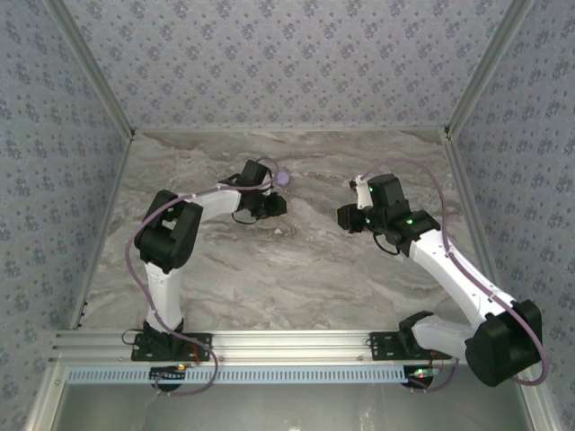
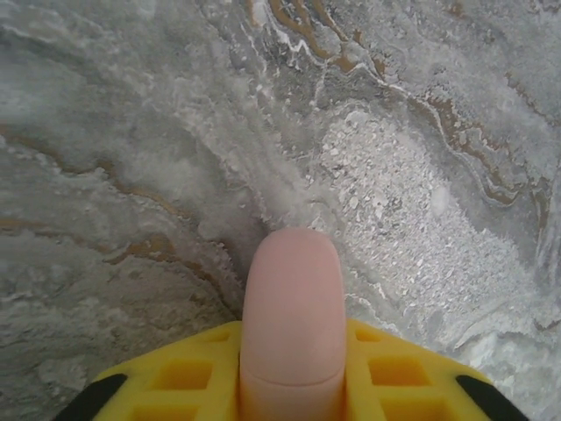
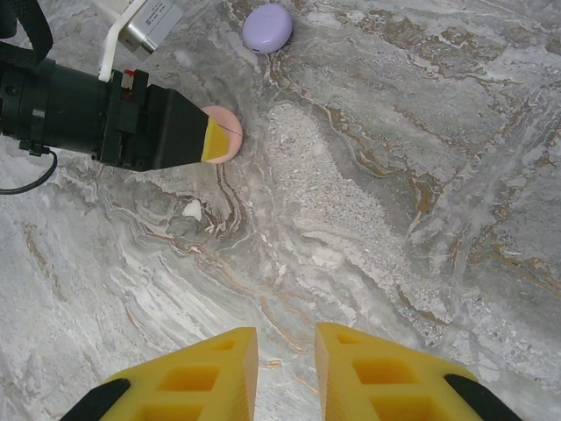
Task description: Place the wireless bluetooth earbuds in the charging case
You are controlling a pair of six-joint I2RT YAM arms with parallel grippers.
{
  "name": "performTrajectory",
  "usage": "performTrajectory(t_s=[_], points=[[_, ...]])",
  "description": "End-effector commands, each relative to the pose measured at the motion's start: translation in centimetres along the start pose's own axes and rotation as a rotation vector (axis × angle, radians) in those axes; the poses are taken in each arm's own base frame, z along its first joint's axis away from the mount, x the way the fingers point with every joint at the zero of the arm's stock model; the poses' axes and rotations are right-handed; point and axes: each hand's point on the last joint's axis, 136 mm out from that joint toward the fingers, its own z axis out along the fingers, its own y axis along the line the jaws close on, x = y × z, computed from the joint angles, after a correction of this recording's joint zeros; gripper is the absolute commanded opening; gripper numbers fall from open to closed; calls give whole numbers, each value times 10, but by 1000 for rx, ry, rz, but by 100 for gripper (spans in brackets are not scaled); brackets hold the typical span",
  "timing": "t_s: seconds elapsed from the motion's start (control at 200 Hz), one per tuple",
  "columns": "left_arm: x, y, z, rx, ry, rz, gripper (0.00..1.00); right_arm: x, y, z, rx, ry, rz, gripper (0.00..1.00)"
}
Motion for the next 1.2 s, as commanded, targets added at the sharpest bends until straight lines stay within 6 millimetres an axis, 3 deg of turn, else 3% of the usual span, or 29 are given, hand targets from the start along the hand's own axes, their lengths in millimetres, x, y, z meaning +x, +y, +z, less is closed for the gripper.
performTrajectory(t_s=[0.0,0.125,0.265,0.495,0.63,0.92,1.124,1.194], points=[[3,14,-2,-78,16,4,42,3,-7,0,33,13,24,27],[2,22,-16,-133,-21,39,62,4,-17,0,86,11,28,28],[-3,24,-41,-190,-71,90,72,4,-41,-2,200,-6,61,30],[-3,27,-88,-265,-156,186,74,7,-102,-14,468,-58,150,37],[3,40,-116,-329,-206,204,74,9,-129,-20,527,-95,200,41],[1,97,-181,-516,-375,149,74,10,-178,-28,643,-189,230,50],[-6,135,-226,-675,-548,146,78,12,-197,-19,608,-251,215,54],[-7,144,-233,-702,-598,175,78,12,-197,-12,579,-274,176,56]])
